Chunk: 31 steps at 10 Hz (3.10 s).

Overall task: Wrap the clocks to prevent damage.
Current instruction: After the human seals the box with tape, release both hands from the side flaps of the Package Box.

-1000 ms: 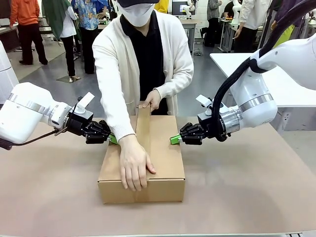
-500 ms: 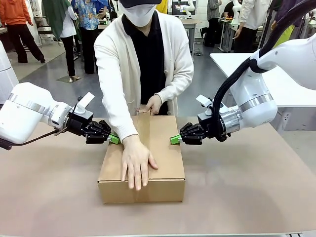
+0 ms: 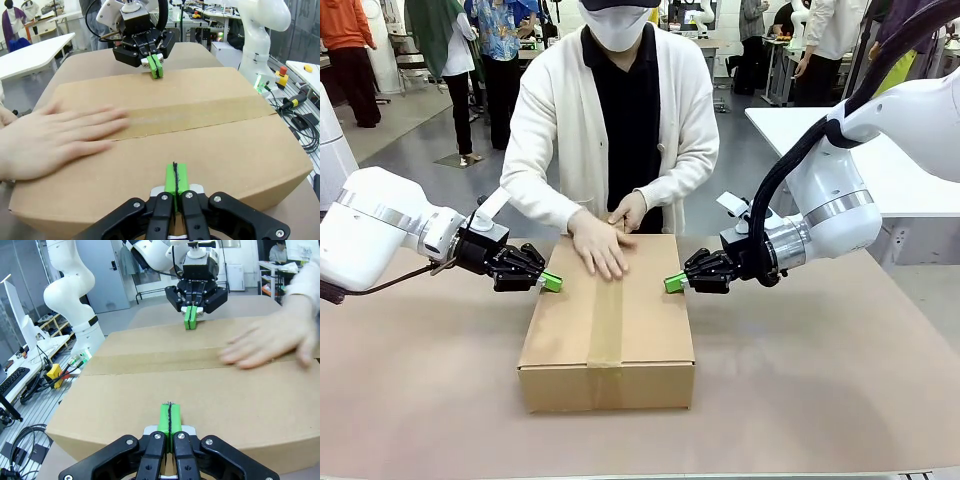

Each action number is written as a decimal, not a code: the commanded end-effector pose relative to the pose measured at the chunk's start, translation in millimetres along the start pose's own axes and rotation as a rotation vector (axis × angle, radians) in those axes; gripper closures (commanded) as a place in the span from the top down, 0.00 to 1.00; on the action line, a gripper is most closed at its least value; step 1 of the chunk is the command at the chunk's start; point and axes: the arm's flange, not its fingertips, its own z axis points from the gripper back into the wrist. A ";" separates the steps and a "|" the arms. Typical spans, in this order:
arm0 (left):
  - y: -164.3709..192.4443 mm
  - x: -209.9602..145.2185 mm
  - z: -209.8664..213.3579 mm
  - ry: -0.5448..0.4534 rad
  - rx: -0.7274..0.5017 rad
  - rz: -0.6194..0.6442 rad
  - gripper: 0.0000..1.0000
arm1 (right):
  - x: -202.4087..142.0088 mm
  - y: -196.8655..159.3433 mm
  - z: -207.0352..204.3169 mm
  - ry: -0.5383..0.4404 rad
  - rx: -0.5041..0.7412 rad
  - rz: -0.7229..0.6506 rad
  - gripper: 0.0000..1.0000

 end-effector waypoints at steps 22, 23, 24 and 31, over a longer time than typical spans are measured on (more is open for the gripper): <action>-43.6 101.3 51.8 0.181 -0.027 0.018 0.00 | 69.9 70.0 12.3 0.188 -0.053 -0.074 0.01; -63.1 135.9 69.5 0.273 0.021 0.028 0.00 | 102.6 101.4 20.1 0.225 -0.105 -0.107 0.01; -75.9 175.0 89.2 0.372 0.036 0.046 0.00 | 137.3 135.6 24.2 0.285 -0.198 -0.105 0.01; -192.0 207.4 152.9 0.574 0.268 0.216 0.00 | 226.7 284.9 37.9 0.519 -0.644 -0.129 0.01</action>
